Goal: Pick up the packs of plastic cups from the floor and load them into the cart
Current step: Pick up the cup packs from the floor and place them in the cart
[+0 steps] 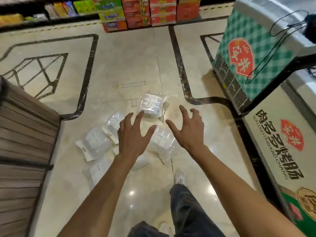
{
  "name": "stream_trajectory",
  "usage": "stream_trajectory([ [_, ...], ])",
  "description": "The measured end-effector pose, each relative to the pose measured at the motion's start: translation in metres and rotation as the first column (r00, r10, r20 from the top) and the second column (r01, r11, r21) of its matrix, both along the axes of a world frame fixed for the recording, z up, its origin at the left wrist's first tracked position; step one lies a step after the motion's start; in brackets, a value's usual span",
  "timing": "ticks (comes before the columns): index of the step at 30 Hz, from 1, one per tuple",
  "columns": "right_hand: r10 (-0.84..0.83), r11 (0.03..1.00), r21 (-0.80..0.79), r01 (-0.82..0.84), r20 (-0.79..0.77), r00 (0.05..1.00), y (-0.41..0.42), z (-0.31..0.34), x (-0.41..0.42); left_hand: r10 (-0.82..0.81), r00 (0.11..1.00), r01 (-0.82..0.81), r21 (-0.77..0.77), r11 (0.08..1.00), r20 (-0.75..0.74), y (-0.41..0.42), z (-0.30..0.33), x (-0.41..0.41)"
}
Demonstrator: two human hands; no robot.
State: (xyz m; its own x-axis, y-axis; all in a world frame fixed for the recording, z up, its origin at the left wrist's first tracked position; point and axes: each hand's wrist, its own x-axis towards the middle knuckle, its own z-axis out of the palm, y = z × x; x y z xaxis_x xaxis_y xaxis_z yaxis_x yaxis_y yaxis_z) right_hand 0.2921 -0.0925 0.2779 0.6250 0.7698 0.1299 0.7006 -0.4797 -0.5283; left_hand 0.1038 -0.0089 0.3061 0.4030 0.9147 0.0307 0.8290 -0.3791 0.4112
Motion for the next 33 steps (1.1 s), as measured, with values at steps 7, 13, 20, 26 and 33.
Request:
stream_trajectory([
  [7, -0.136, 0.991, -0.023, 0.134, -0.187, 0.973, 0.099, -0.113, 0.046, -0.107, 0.989, 0.104, -0.038, 0.994, -0.105, 0.126, -0.117, 0.079],
  [13, -0.276, 0.960, -0.075, 0.269, -0.394, 0.876, 0.142, -0.299, 0.052, -0.248, 0.949, 0.222, -0.151, 0.963, -0.192, 0.202, -0.309, 0.115],
  [20, -0.390, 0.920, -0.235, 0.315, -0.451, 0.803, 0.166, -0.580, 0.045, -0.470, 0.843, 0.423, -0.219, 0.879, -0.260, 0.248, -0.605, 0.119],
  [26, -0.422, 0.890, -0.386, 0.244, -0.488, 0.765, 0.185, -0.728, 0.045, -0.383, 0.879, 0.269, -0.368, 0.890, -0.285, 0.281, -0.756, 0.119],
  [33, -0.503, 0.849, -0.426, 0.312, -0.474, 0.722, 0.204, -0.801, 0.039, -0.425, 0.857, 0.267, -0.453, 0.850, -0.292, 0.295, -0.836, 0.121],
])
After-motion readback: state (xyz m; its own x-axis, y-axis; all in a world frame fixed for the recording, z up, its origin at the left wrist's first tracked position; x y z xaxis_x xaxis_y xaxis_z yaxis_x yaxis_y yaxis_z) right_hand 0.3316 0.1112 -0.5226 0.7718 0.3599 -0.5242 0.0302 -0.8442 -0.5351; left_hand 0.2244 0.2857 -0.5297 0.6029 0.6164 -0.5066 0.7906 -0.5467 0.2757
